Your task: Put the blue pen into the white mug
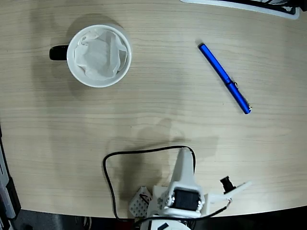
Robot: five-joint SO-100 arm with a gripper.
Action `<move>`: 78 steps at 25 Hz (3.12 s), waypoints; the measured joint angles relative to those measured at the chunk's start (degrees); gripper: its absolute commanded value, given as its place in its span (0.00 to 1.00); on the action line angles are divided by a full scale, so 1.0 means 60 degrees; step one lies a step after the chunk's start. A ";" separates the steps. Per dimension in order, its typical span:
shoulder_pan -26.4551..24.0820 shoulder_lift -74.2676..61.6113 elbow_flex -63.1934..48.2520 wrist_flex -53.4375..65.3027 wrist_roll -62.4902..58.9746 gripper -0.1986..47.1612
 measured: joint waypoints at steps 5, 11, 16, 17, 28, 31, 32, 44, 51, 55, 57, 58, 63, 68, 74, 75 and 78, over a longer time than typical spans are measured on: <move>0.0601 -0.2241 -0.1831 0.0000 0.0000 0.01; 0.1421 -0.5068 -0.3691 -0.0029 0.0000 0.01; 0.1978 -0.7251 -0.5186 -0.0029 0.0015 0.01; 0.2080 -0.7617 -0.5391 -0.0029 0.0073 0.01; 0.2812 -1.1733 -0.8423 0.1216 0.0571 0.01; 0.3047 -1.2744 -0.9199 0.1289 0.0806 0.01; 0.3047 -1.3096 -0.9448 0.1289 0.0791 0.01; 0.3296 -1.5278 -1.0898 0.1289 0.0967 0.40; 0.3486 -1.5894 -1.0957 0.1289 0.1084 0.40; 0.3633 -1.6362 -1.1001 0.1289 0.1304 0.40; 0.3823 -1.6567 -1.1016 0.1289 0.1465 0.39; 0.3838 -1.6714 -1.1104 0.1260 0.1567 0.39; 0.3809 -1.6904 -1.1177 0.1260 0.1772 0.37; 0.3706 -1.7139 -1.1177 0.1157 0.1934 0.29; 0.3735 -1.7139 -1.1177 0.0938 0.1934 0.27; 0.3735 -1.7241 -1.1177 0.0879 0.1934 0.27; 0.3794 -1.7285 -1.1177 0.0703 0.1934 0.25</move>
